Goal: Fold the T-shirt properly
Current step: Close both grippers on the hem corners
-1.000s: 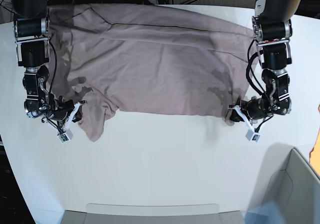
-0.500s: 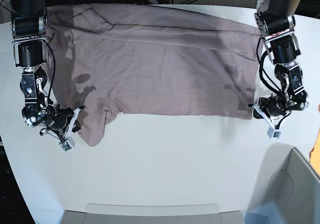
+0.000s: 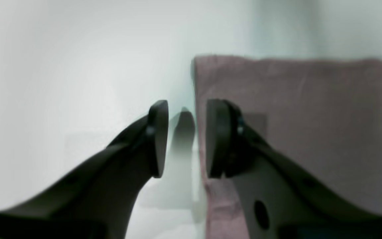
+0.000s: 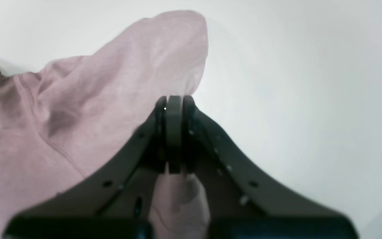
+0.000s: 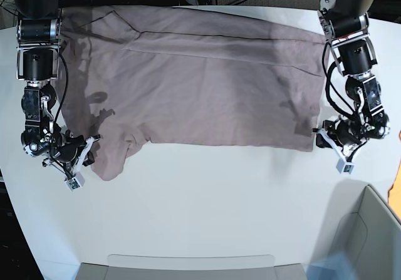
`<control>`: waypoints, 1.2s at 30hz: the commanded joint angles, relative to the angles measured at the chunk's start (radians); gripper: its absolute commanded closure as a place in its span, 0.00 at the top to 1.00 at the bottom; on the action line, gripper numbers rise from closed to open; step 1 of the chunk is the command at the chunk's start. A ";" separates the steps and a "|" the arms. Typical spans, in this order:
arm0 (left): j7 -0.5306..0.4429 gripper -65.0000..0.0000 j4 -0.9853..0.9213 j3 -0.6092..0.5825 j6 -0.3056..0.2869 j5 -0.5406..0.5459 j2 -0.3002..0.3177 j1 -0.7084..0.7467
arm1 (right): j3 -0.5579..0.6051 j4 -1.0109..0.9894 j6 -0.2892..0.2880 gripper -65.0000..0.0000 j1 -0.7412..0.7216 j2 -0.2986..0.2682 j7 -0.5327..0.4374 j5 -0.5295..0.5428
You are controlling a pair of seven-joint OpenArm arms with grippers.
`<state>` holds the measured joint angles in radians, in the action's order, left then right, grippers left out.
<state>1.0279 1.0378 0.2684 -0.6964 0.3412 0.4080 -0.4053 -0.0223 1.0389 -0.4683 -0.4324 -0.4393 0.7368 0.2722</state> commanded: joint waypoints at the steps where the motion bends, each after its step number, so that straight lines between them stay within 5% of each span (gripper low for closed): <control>1: -0.010 0.28 0.011 -0.004 -0.002 0.051 0.016 -0.030 | -0.006 0.013 0.001 0.00 -0.026 -0.016 -0.021 0.009; 10: -0.077 0.27 -0.152 -0.008 -0.002 0.106 0.016 -0.056 | -0.005 0.013 0.001 0.00 -0.015 -0.014 -0.021 0.009; 23: -0.165 0.27 -0.354 -0.166 -0.002 0.106 0.018 -0.149 | -0.005 0.013 0.001 0.00 0.005 -0.016 -0.021 0.009; 29: -0.171 0.01 -0.351 -0.179 -0.002 0.106 0.019 -0.142 | -0.005 0.013 0.001 0.00 0.005 -0.022 -0.021 0.009; 36: -0.171 0.00 -0.308 -0.172 -0.002 0.106 0.021 -0.142 | -0.015 0.051 0.001 0.00 0.005 -0.020 -0.023 0.014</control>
<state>0.8673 0.7116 0.0933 -0.6960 0.4431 0.4152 -0.5205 -0.0280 1.0676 -0.4683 -0.3958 -0.4431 0.7372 0.2714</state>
